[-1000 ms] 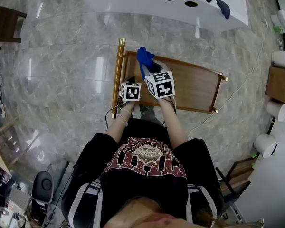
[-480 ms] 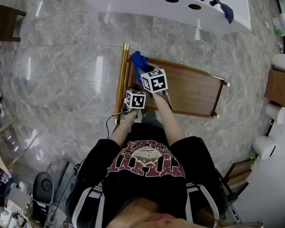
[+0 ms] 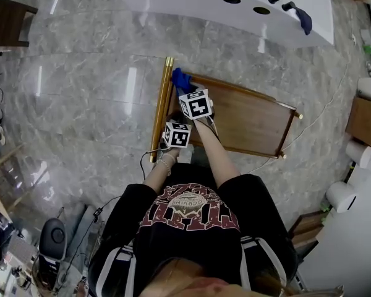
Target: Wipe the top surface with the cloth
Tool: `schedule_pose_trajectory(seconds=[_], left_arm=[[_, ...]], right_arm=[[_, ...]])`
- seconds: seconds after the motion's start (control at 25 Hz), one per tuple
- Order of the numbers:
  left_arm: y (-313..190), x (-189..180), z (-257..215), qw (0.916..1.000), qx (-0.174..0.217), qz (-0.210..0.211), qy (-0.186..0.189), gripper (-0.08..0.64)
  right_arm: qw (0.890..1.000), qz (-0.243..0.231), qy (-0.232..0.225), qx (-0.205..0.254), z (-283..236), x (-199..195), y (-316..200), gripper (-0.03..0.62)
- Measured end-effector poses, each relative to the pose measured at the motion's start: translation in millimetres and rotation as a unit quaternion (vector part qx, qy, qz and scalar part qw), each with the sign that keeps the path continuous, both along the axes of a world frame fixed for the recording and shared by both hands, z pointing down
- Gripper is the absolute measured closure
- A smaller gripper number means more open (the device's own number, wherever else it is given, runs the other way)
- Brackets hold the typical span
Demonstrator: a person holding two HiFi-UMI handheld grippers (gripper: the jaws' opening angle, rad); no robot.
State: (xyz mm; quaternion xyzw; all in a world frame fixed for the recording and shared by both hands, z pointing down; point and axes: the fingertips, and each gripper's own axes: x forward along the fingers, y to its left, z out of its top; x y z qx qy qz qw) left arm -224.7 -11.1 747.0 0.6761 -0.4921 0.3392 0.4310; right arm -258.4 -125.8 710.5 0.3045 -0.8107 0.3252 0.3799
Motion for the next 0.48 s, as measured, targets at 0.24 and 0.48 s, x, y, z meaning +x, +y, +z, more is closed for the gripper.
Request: schedule_pose_trajectory(seconds=[0.24, 0.48], left_arm=[[0, 1, 2, 1.0, 0.001, 0.002, -0.001, 0.511], [0, 0, 1, 1.0, -0.001, -0.005, 0.005, 0.511]], right_arm=[[1.0, -0.006, 0.009, 0.017, 9, -3, -1, 0.5], [0.999, 0.0, 0.002, 0.041, 14, -5, -1, 0.5]])
